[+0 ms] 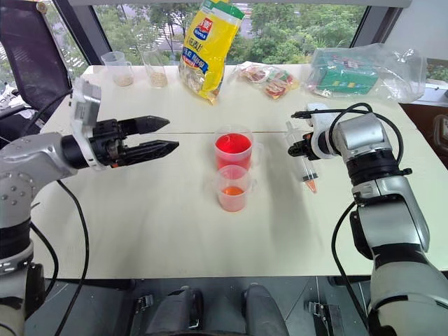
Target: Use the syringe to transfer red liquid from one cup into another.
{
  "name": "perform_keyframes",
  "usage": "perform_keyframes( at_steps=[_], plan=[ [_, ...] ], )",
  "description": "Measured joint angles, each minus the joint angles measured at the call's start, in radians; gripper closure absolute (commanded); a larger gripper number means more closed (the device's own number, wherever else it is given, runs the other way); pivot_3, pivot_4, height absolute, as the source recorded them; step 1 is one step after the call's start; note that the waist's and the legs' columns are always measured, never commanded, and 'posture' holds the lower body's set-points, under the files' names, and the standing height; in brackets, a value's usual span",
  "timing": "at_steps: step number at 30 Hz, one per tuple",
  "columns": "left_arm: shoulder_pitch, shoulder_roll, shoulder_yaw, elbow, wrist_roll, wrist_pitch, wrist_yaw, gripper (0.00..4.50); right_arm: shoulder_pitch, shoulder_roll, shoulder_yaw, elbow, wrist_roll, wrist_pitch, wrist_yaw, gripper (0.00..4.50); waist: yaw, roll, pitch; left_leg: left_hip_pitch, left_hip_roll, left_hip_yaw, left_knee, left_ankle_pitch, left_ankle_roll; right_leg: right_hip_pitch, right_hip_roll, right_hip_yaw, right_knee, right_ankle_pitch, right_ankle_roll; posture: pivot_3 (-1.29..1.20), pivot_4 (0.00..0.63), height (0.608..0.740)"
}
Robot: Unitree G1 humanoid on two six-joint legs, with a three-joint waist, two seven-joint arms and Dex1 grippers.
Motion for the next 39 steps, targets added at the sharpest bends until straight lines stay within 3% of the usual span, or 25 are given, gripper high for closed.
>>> perform_keyframes(
  at_steps=[6, 15, 21, 22, 27, 33, 39],
  plan=[
    [0.063, 0.026, 0.031, -0.045, -0.026, 0.002, 0.036, 0.66, -0.027, 0.019, 0.006, 0.067, -0.053, 0.007, 0.048, 3.09, 0.004, -0.001, 0.000, 0.000, 0.000, -0.001, 0.000, 0.000, 0.000, 0.002, 0.000, -0.001, -0.002, 0.000, 0.000, 0.00, 0.150, 0.740],
    [0.080, 0.038, 0.032, -0.057, -0.036, 0.000, 0.056, 0.66, 0.007, 0.018, 0.069, 0.009, -0.079, 0.118, 0.122, 3.09, 0.013, -0.003, -0.002, 0.000, 0.000, -0.002, 0.000, -0.001, 0.001, 0.003, 0.000, -0.002, -0.003, 0.000, 0.000, 0.00, 0.150, 0.740],
    [0.087, 0.040, 0.031, -0.058, -0.035, -0.005, 0.060, 0.61, 0.020, 0.020, 0.060, -0.011, -0.077, 0.153, 0.139, 0.26, 0.023, -0.003, -0.002, 0.002, 0.000, -0.002, 0.000, -0.001, 0.001, 0.005, -0.001, -0.002, -0.004, 0.000, 0.000, 0.00, 0.150, 0.740],
    [0.094, 0.045, 0.031, -0.059, -0.033, -0.005, 0.058, 0.61, 0.022, 0.020, 0.059, -0.019, -0.072, 0.158, 0.145, 0.06, 0.023, -0.003, -0.002, 0.002, 0.000, -0.002, 0.001, -0.001, 0.001, 0.006, -0.001, -0.002, -0.004, 0.000, 0.000, 0.00, 0.150, 0.740],
    [0.136, 0.075, 0.034, -0.069, -0.031, -0.005, 0.054, 0.61, 0.067, -0.031, 0.078, -0.107, -0.072, 0.130, 0.182, 0.06, 0.030, -0.002, -0.001, 0.002, -0.001, -0.002, 0.001, -0.001, 0.002, 0.005, -0.002, -0.002, -0.005, 0.001, 0.001, 0.00, 0.150, 0.740],
    [0.239, 0.127, 0.070, -0.108, -0.023, -0.009, 0.053, 0.61, 0.196, -0.249, 0.051, -0.456, -0.034, -0.036, 0.342, 0.06, 0.020, 0.000, 0.000, -0.001, 0.000, -0.001, -0.003, -0.002, 0.003, 0.000, -0.001, -0.001, -0.006, 0.001, 0.001, 0.00, 0.150, 0.740],
    [0.338, 0.181, 0.133, -0.138, 0.001, -0.024, 0.046, 0.61, 0.458, -0.428, -0.175, -0.792, 0.134, -0.198, 0.537, 0.06, 0.024, 0.000, 0.000, 0.000, 0.000, -0.001, -0.003, -0.002, 0.003, 0.002, -0.001, -0.001, -0.006, 0.001, 0.001, 0.00, 0.150, 0.740]
  ],
)
